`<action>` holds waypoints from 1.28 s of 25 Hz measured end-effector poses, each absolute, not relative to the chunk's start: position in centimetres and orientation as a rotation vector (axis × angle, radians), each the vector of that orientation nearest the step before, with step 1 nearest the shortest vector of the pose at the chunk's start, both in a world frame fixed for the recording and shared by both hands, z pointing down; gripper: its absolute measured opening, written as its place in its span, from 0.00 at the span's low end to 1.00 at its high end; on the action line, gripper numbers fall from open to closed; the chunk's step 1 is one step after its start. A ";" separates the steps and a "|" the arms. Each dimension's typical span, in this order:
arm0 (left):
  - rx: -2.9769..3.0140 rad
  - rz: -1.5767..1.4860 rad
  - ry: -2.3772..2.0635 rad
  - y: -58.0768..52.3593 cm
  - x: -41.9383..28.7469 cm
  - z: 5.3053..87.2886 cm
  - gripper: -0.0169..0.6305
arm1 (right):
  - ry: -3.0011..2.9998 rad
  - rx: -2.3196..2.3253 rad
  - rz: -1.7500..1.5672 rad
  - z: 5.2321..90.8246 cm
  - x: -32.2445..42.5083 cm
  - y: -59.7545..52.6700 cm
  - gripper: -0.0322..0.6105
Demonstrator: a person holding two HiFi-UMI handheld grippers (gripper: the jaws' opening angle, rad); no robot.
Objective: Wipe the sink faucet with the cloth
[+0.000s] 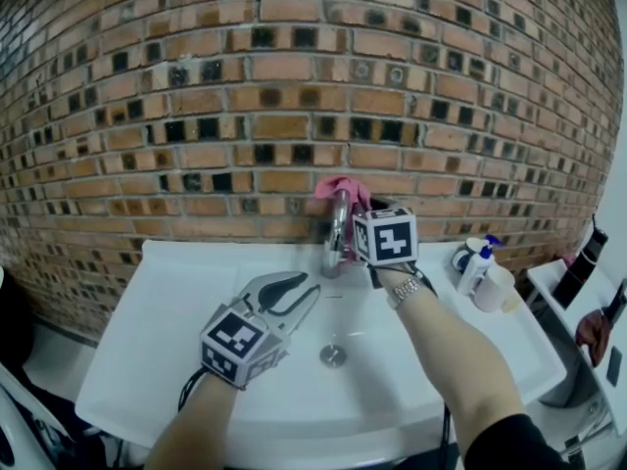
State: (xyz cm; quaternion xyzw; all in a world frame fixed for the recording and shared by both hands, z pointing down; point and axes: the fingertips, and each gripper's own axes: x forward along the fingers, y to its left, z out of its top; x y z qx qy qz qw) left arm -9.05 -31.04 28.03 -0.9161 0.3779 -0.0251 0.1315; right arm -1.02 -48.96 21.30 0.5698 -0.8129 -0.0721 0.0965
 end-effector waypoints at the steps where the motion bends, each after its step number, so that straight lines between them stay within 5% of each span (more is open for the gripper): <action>1: -2.656 -0.076 1.093 -31.1 -9.1 28.1 0.20 | -2.389 1.691 -0.222 21.6 -1.0 -49.0 0.13; 32: -2.661 -0.078 1.071 -30.9 -8.9 28.1 0.20 | -2.219 1.634 -0.324 28.0 -2.2 -46.7 0.13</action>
